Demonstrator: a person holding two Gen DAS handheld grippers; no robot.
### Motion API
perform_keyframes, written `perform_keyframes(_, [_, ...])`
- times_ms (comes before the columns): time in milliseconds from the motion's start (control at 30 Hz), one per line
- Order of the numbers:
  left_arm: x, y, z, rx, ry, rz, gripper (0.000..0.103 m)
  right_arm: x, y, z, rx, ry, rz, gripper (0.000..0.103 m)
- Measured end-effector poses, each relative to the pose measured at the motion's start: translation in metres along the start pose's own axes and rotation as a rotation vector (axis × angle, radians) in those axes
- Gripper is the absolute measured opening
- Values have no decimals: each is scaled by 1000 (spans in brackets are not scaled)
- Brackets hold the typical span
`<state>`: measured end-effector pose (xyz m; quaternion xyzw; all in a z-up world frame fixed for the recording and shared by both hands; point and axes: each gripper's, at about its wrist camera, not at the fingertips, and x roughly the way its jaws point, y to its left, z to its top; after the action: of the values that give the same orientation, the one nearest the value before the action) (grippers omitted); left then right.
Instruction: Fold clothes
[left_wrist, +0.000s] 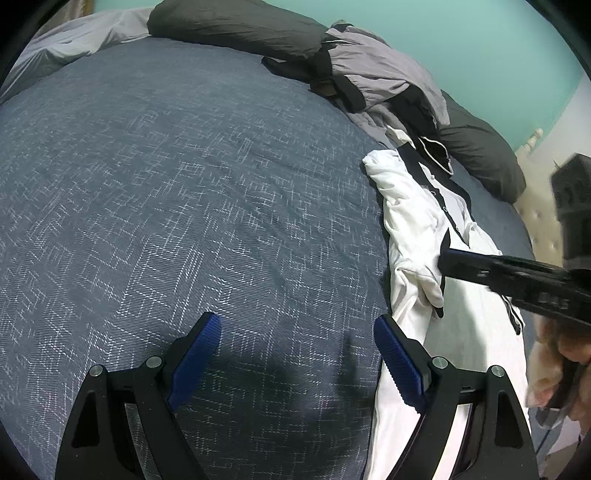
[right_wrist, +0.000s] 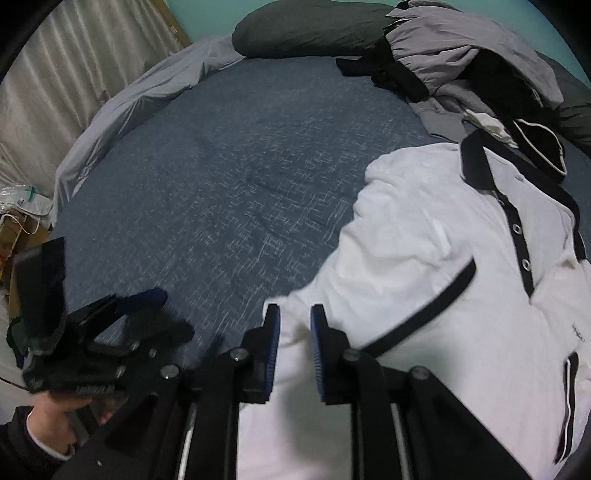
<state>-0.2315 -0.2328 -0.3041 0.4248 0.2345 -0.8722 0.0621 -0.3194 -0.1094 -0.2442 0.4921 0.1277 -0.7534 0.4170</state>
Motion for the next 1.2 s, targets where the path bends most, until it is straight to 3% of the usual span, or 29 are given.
perform_keyframes(367, [-1,1,0,-3,-1,1,88,58,-1,-8,25,66,18,14])
perform_keyframes(533, [-1,2,1,-6,-3,2,88,50,-9,-5,54,56,70,14])
perform_keyframes(667, [-1,2,0,-11,-1,0,88,23,-33,13,139,-19,78,14])
perform_keyframes(833, [3,-3,1,5,4,-5,88,10,-59,60,173,-62,-5,16])
perform_keyframes(1033, [12,-13,5,40,4,10,88,30,-57,111,39,-10,-121,17])
perform_keyframes(1200, [20,-20,13,61,-3,6,88,54,-52,131,-71,53,-195,17])
